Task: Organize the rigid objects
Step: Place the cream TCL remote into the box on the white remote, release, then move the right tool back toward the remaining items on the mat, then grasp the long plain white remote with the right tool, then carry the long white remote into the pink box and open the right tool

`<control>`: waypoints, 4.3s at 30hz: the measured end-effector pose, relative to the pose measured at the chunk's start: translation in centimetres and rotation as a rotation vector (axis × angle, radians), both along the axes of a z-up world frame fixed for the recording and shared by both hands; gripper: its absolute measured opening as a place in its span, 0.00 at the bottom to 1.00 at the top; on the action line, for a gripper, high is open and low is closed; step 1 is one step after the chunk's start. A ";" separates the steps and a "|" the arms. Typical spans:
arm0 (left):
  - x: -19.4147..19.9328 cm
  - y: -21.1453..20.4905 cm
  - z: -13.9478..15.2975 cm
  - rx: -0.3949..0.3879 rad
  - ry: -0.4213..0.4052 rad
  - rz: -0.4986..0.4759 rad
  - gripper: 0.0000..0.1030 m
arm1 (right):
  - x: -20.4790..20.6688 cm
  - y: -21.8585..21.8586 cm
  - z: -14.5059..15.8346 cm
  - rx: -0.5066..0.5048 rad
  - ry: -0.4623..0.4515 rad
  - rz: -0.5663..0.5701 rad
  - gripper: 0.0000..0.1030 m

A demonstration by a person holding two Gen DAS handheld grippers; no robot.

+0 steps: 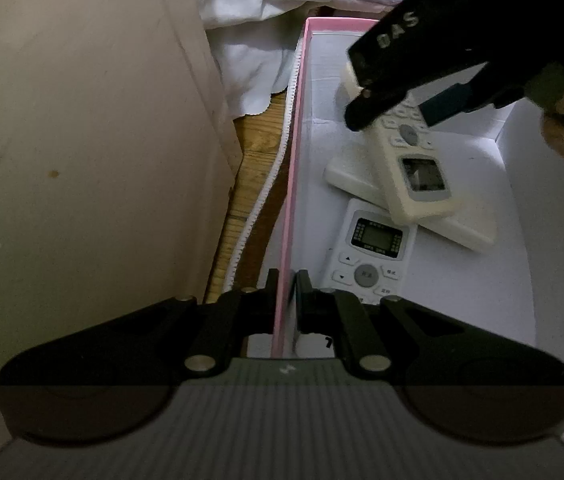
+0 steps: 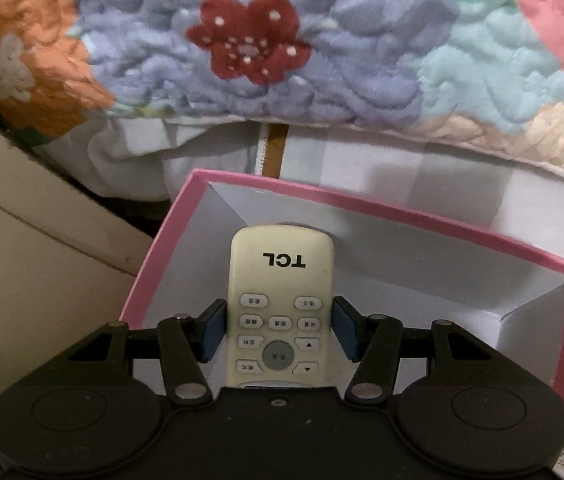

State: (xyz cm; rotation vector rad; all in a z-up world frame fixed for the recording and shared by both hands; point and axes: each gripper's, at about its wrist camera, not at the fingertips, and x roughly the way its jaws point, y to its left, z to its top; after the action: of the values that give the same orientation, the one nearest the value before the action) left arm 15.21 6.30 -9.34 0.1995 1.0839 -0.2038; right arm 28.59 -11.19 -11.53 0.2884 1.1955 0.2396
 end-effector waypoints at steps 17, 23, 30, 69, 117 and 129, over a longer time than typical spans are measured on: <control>0.3 -0.6 -0.2 0.019 0.007 -0.009 0.06 | -7.0 -5.9 5.9 0.126 -0.142 -0.015 0.61; 0.2 -1.0 -0.2 0.034 0.005 -0.011 0.07 | -12.0 -8.9 9.2 0.108 -0.172 -0.024 0.61; 0.1 -1.1 -0.3 0.042 0.003 -0.015 0.07 | -17.9 -12.4 12.9 0.046 -0.172 -0.010 0.61; 0.0 -1.2 -0.3 0.053 -0.001 -0.008 0.07 | -20.5 -18.9 -3.5 -0.351 -0.031 0.162 0.76; 0.0 -1.8 -0.8 0.077 0.007 -0.018 0.08 | -26.9 -14.4 6.9 -0.365 -0.455 -0.127 0.57; 0.3 -1.7 -1.0 0.064 0.017 -0.022 0.08 | -22.2 -10.8 15.7 0.011 -0.555 -0.022 0.57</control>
State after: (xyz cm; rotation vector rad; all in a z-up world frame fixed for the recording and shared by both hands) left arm 15.55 4.64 -10.30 0.2678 1.1059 -0.1908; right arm 6.44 -21.95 4.21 0.2240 0.6425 0.2849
